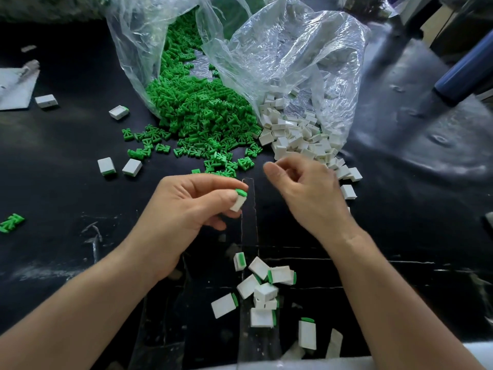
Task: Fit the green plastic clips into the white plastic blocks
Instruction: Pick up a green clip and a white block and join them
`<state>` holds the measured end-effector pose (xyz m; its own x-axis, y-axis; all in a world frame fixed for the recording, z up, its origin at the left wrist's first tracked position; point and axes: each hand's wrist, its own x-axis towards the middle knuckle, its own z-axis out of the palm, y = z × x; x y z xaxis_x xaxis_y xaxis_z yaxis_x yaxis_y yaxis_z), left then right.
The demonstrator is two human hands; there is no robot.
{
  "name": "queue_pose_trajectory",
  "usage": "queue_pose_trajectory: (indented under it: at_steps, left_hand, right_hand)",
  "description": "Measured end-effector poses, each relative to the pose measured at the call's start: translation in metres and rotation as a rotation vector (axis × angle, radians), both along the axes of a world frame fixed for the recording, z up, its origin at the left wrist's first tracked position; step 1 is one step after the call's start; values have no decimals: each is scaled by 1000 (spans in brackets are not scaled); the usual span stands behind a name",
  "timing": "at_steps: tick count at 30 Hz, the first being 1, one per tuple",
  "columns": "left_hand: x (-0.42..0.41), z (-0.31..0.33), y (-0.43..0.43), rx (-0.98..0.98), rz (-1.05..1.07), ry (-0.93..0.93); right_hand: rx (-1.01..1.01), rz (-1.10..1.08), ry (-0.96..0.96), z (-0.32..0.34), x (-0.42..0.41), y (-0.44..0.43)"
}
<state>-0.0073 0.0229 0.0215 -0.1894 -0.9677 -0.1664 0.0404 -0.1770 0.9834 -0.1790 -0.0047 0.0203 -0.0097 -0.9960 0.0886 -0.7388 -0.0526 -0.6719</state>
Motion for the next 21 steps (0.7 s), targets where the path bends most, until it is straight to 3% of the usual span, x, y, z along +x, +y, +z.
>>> queue_pose_trajectory:
  at_steps: [4,10,16,21]
  left_hand:
    - [-4,2,6,-26,-116,-69]
    - [-4,4,11,-5,-383,-138]
    - [-4,4,8,-8,-276,-149]
    - [-3,-1,5,-33,-45,-182]
  right_hand:
    - [-119,-156,182,-9,-20,-13]
    - [-88,-204,308,-17,-26,-21]
    - [-106,-168,319,-19,-26,-23]
    - [-164,-60,37,-12,-15,-14]
